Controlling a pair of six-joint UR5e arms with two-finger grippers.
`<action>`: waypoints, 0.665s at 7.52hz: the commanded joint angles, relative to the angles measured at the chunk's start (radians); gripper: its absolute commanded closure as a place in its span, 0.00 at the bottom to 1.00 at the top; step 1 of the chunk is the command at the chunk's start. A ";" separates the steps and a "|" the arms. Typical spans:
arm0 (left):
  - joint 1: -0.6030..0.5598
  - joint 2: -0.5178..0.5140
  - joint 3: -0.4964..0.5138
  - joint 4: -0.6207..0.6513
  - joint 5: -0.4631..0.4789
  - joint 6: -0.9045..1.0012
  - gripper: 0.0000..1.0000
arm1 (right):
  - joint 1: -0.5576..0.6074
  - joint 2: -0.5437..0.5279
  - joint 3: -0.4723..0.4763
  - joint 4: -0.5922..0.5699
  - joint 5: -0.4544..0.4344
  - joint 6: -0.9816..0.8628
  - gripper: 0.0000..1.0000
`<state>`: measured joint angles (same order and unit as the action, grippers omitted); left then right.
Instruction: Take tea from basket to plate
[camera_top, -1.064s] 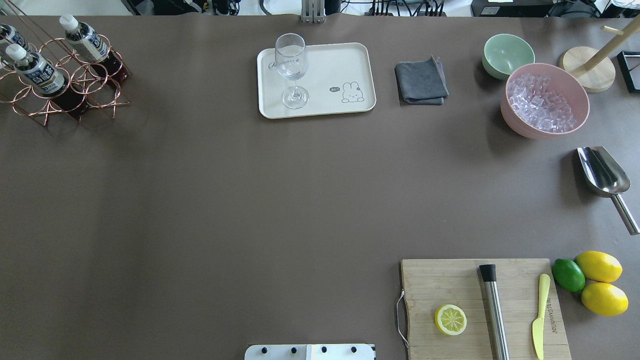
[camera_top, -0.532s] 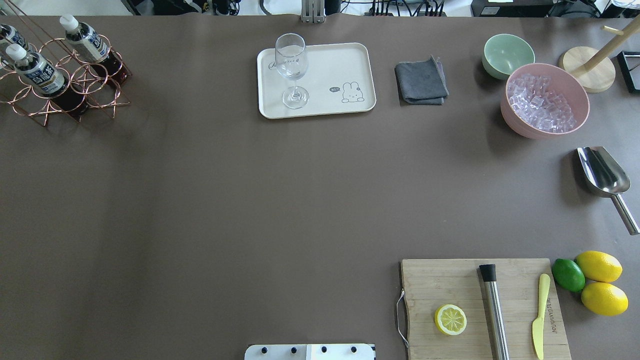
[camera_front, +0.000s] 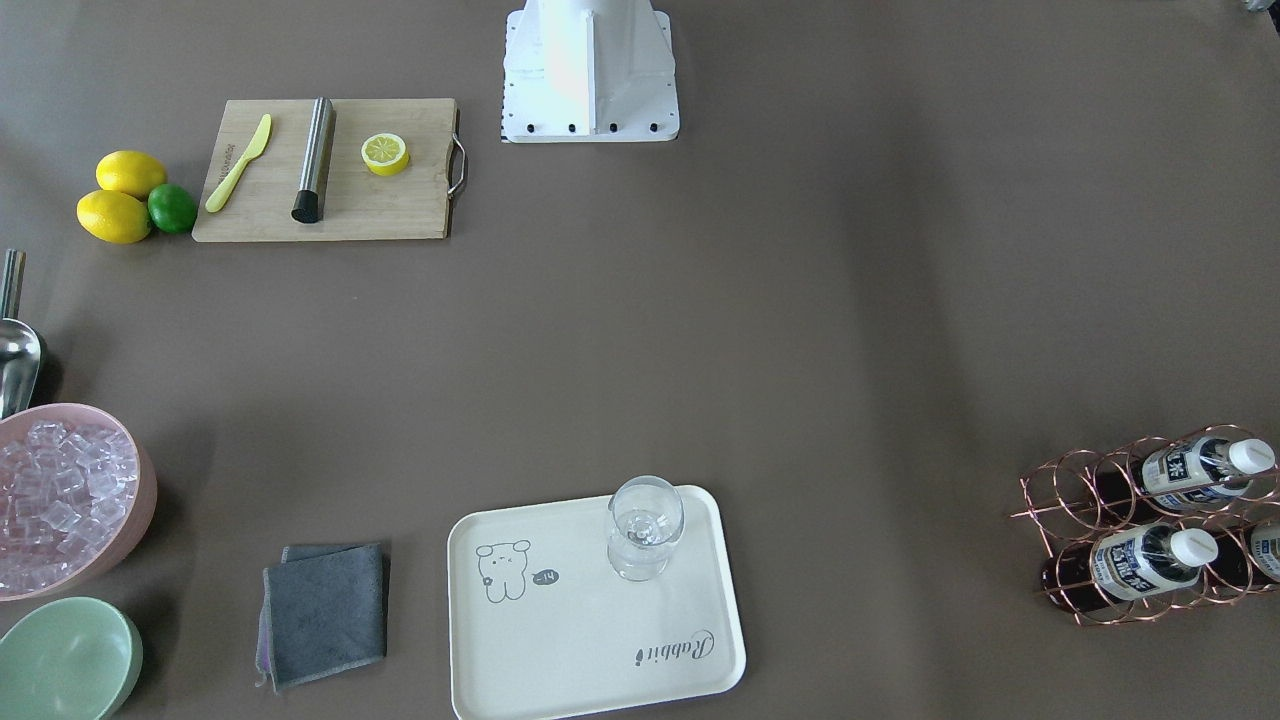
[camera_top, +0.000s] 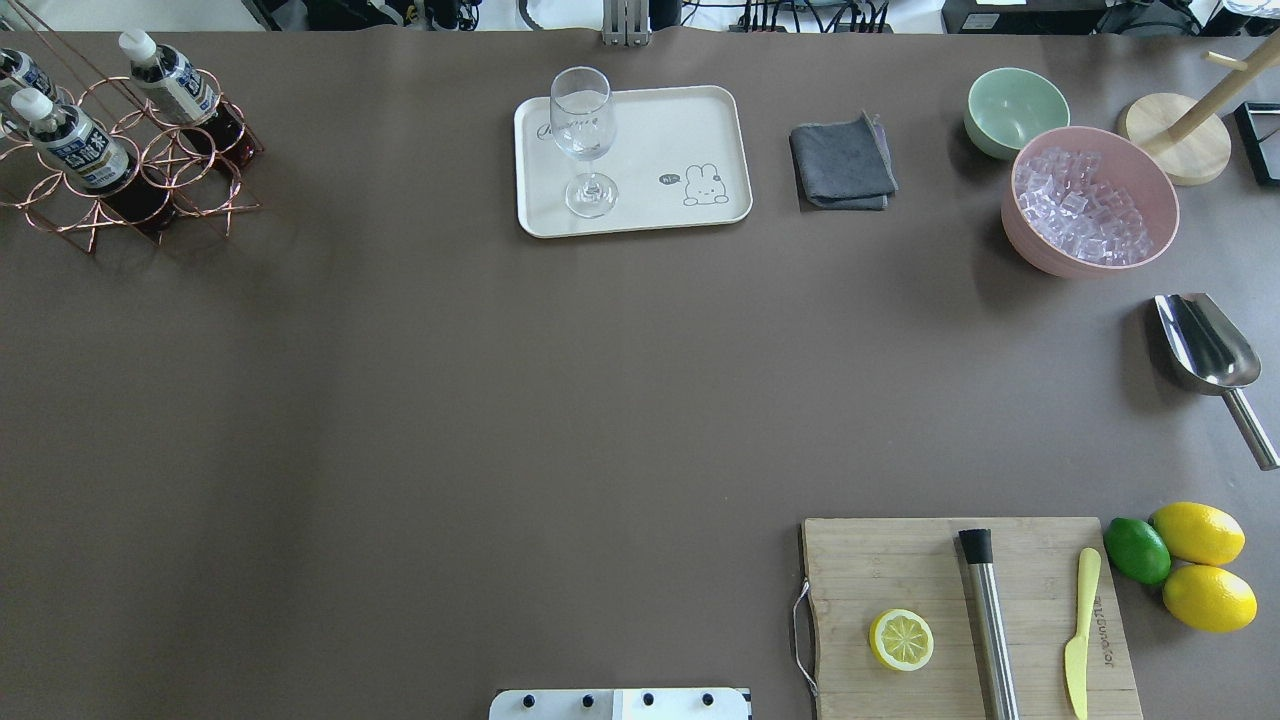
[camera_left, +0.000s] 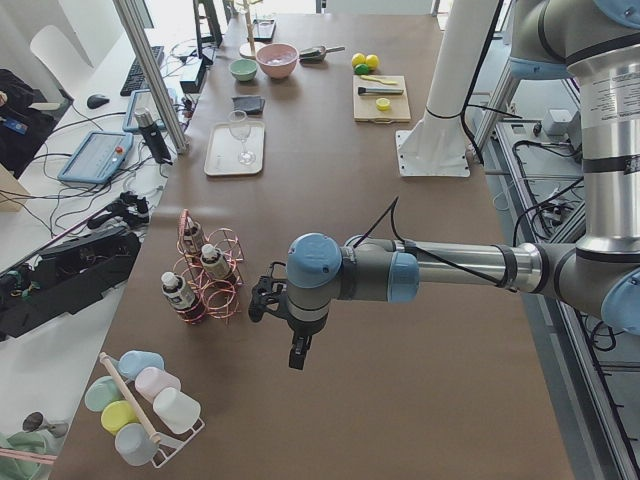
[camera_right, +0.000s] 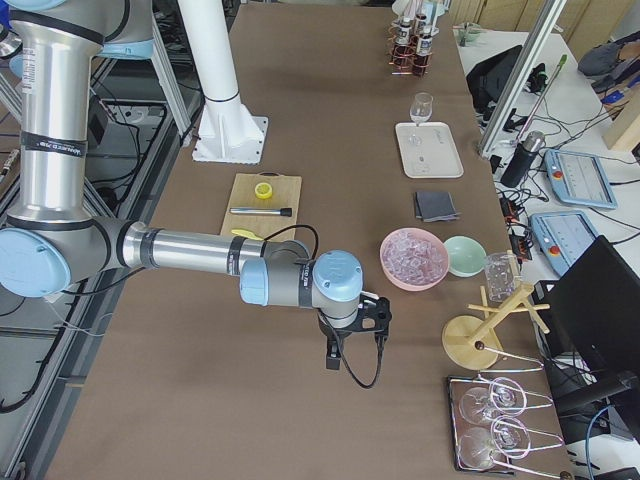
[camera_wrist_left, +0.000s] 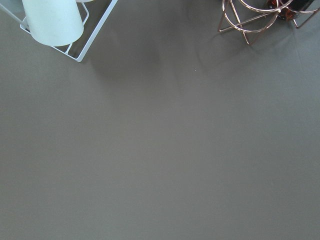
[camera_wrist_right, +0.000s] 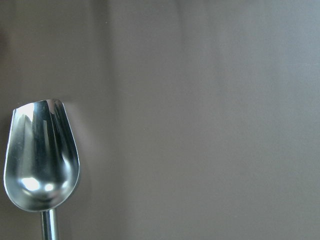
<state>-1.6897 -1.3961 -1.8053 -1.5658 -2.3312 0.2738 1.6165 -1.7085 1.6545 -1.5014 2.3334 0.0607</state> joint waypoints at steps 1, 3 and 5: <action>0.002 -0.043 0.000 0.003 0.006 0.039 0.03 | -0.006 0.001 -0.001 0.003 0.003 0.001 0.00; 0.036 -0.098 0.021 0.009 0.006 0.115 0.03 | -0.006 0.004 0.004 0.004 0.006 0.002 0.00; 0.057 -0.249 0.093 0.007 0.012 0.184 0.03 | -0.006 0.003 0.008 0.003 0.026 0.002 0.00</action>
<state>-1.6556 -1.5235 -1.7654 -1.5585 -2.3244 0.3836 1.6107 -1.7049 1.6602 -1.4979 2.3399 0.0625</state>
